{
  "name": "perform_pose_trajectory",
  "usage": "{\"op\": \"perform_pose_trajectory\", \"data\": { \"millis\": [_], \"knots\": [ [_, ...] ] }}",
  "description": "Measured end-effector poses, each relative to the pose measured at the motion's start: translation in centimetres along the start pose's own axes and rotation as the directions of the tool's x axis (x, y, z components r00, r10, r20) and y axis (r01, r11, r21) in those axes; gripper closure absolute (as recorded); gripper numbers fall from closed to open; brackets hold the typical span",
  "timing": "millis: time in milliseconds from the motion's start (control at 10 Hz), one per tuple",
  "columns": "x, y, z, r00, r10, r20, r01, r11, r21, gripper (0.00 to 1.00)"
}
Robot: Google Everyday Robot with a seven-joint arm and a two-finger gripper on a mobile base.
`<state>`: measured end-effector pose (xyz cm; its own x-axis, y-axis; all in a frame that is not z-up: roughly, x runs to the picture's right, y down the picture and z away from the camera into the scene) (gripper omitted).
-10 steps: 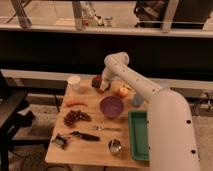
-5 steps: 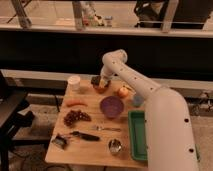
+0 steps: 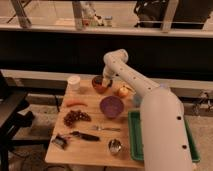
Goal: Wipe red bowl with eraser
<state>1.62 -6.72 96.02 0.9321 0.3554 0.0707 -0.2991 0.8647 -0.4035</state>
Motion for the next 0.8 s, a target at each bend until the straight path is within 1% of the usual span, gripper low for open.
{"op": "perform_pose_trajectory", "data": {
  "millis": [300,700,800],
  "knots": [
    [1.0,-0.6,0.7,1.000,0.023,-0.020,-0.023,1.000,0.001,1.00],
    [1.4,-1.1,1.4,0.999,0.034,-0.028,-0.034,0.999,0.007,1.00],
    [1.3,-1.3,1.6,0.999,0.032,-0.023,-0.032,0.999,0.018,1.00]
  ]
}}
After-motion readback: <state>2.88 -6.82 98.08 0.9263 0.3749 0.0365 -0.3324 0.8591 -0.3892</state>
